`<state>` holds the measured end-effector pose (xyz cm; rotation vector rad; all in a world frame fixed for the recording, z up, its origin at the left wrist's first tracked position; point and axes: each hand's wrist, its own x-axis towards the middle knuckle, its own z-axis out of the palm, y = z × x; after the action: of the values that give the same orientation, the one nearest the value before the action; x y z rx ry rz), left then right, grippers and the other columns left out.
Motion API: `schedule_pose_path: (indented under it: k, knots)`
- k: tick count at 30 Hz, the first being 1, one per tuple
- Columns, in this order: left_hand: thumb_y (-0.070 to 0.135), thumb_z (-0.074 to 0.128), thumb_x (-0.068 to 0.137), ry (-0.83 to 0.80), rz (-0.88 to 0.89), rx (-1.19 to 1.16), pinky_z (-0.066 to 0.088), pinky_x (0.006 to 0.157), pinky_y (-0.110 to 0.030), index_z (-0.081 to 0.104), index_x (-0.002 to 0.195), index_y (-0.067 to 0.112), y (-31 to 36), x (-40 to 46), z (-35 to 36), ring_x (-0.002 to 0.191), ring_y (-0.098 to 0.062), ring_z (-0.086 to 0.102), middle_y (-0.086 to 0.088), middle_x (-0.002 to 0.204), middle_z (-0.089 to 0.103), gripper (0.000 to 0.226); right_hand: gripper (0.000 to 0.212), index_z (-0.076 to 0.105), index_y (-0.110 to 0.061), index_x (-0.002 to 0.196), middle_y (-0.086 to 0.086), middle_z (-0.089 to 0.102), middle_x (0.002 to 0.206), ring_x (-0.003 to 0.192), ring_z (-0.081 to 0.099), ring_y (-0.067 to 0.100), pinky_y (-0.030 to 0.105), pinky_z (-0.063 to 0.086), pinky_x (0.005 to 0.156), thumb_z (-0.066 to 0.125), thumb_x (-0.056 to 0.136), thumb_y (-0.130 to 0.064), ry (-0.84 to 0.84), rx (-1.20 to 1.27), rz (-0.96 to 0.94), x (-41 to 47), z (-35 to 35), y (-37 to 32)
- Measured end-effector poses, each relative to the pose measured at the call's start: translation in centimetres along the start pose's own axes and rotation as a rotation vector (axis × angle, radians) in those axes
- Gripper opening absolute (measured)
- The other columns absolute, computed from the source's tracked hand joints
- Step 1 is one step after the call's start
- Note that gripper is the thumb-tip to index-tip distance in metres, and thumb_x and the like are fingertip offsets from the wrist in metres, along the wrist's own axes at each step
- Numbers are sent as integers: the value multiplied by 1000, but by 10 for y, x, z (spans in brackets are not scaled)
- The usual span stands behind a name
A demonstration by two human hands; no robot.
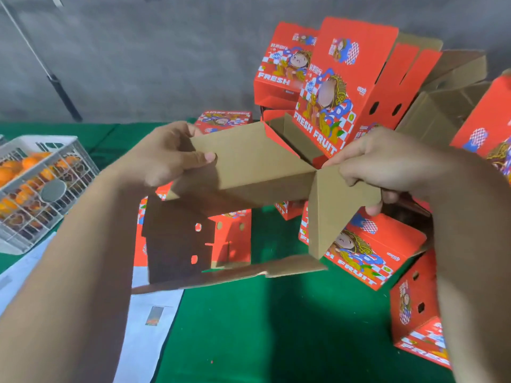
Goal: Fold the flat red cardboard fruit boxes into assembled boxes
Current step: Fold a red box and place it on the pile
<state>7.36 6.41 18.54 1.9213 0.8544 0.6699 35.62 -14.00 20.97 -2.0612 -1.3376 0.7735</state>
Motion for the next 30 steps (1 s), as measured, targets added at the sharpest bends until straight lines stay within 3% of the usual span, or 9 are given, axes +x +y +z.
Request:
schedule_pose_path:
  k: [4, 9, 12, 14, 16, 19, 21, 23, 30]
  knots:
    - [8, 79, 90, -28, -13, 45, 48, 74, -35, 59, 94, 21, -12, 4, 18, 80, -18, 59, -9, 85, 63, 24, 28, 78, -13, 92, 26, 70, 62, 42, 66, 31, 17, 33, 33, 55, 78, -5, -47, 18, 67, 7, 7, 10]
    - [17, 78, 93, -61, 74, 341, 45, 57, -17, 63, 104, 9, -13, 12, 54, 57, 3, 53, 2, 79, 66, 20, 48, 80, -7, 88, 28, 69, 64, 43, 60, 29, 20, 38, 43, 53, 50, -20, -114, 1, 211, 9, 9, 41]
    - [26, 72, 97, -62, 178, 534, 48, 72, -30, 68, 103, 18, 1, 16, 62, 77, -6, 64, 5, 91, 72, 11, 52, 78, -3, 88, 30, 69, 65, 43, 56, 29, 19, 37, 40, 53, 46, -21, -76, -1, 264, 7, 9, 64]
    - [28, 60, 104, 97, 485, 754, 50, 75, -39, 70, 107, 20, 14, 16, 68, 89, -25, 67, 2, 97, 72, 13, 45, 74, 3, 81, 32, 67, 63, 42, 50, 27, 19, 35, 40, 53, 47, -18, -49, -1, 310, 4, 11, 76]
    - [24, 54, 105, 226, 913, 888, 45, 68, -43, 70, 104, 14, 28, 13, 74, 82, -34, 59, -5, 91, 67, 18, 28, 67, 5, 66, 25, 62, 52, 35, 42, 22, 16, 32, 41, 54, 46, -11, -23, -13, 374, 1, 11, 85]
    - [36, 57, 103, -52, 1191, 991, 42, 69, -42, 69, 93, 16, 26, 11, 71, 78, -31, 55, -3, 85, 62, 26, 9, 65, 6, 60, 24, 56, 46, 33, 37, 20, 16, 30, 42, 63, 52, 1, 36, -66, 491, -7, 4, 96]
    - [55, 58, 99, -309, 1070, 1026, 45, 77, -39, 74, 91, 22, 12, 6, 75, 85, -26, 61, 4, 87, 67, 37, 18, 68, 15, 79, 34, 61, 60, 37, 38, 19, 19, 30, 44, 59, 80, -1, 98, 20, 504, -10, 2, 108]
    - [64, 57, 97, -480, 884, 1020, 45, 88, -37, 78, 95, 27, -4, -3, 84, 94, -19, 64, 10, 94, 72, 42, 25, 69, 15, 95, 35, 61, 63, 37, 34, 17, 18, 28, 47, 53, 89, -3, 136, 117, 485, -12, 3, 115]
    - [61, 56, 98, -556, 255, 297, 32, 121, -34, 59, 138, 16, -35, -69, 111, 145, -18, 44, 5, 139, 52, 60, 17, 68, 5, 101, 29, 63, 55, 29, 37, 16, 15, 32, 42, 54, 94, -2, 253, 243, 506, -12, 2, 129]
